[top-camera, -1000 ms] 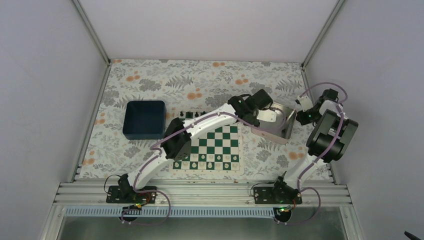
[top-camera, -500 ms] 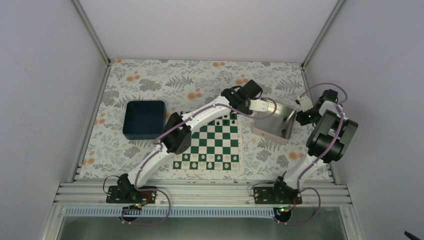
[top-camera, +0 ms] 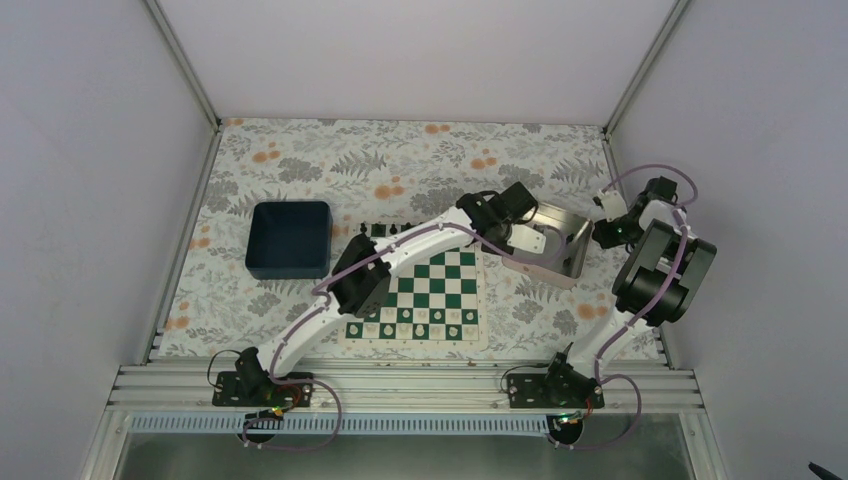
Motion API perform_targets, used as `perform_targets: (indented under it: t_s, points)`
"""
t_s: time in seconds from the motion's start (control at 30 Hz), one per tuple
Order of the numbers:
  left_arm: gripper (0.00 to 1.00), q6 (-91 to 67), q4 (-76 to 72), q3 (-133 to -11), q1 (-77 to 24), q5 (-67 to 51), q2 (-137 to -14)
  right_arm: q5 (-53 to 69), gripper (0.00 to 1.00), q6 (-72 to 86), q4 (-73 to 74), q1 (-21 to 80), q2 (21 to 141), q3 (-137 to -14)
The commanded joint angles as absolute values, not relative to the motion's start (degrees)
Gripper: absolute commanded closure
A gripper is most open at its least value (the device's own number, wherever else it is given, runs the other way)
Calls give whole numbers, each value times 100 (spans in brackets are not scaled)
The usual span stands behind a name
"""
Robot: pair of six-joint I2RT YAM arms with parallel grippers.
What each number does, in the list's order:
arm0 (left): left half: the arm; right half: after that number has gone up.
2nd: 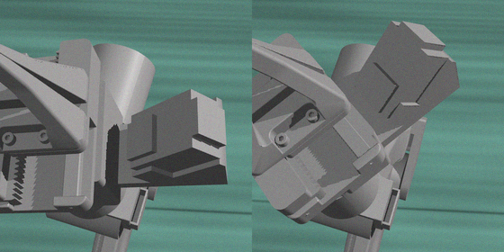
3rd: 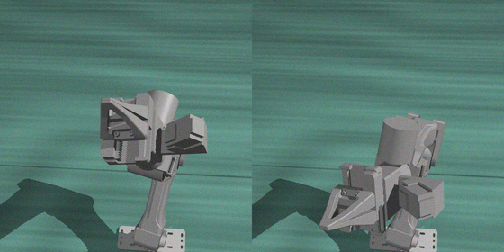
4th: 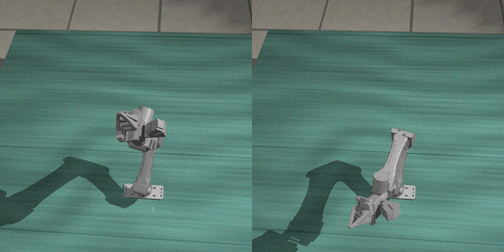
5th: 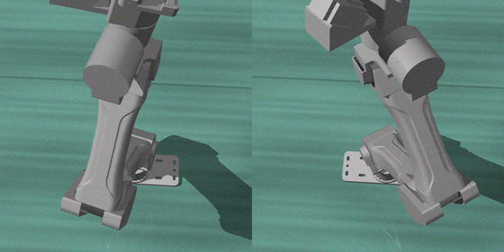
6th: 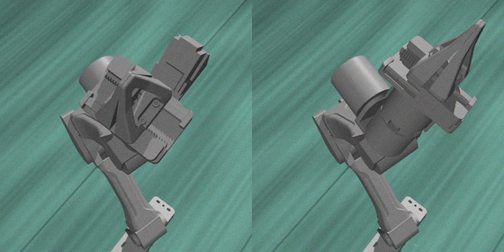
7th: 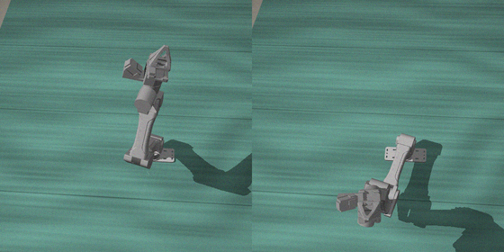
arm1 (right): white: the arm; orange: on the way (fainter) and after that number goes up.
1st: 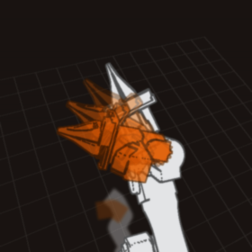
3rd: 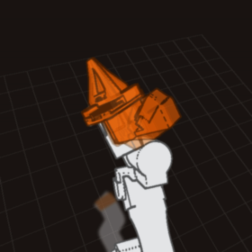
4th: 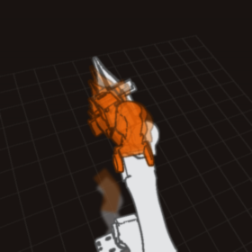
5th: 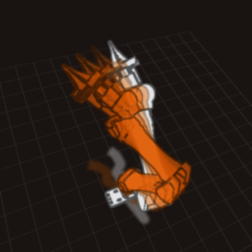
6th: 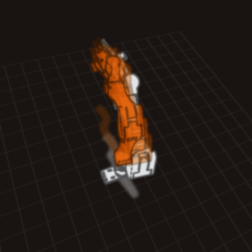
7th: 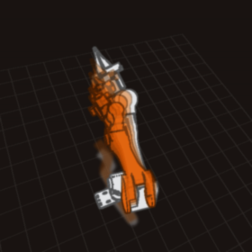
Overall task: Set up the chess pieces on the board
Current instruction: Adjust the storage box at the center of the board.
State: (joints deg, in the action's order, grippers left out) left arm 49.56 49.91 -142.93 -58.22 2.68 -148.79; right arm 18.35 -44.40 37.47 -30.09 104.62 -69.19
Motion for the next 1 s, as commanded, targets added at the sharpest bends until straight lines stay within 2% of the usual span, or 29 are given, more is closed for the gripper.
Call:
perform_targets:
  t_s: [0.0,0.57,0.97]
  points:
    - [98,5105,5400,-14335,-5981,33,-15014,1998,89,-4296,3832,-3017,10516,-7159]
    - [98,4853,5074,-14225,-5783,701,-14735,1838,88,-4256,3842,-2902,10591,-7159]
    - [98,5019,5272,-14243,-5963,297,-15047,1885,88,-4234,3954,-2810,10649,-7285]
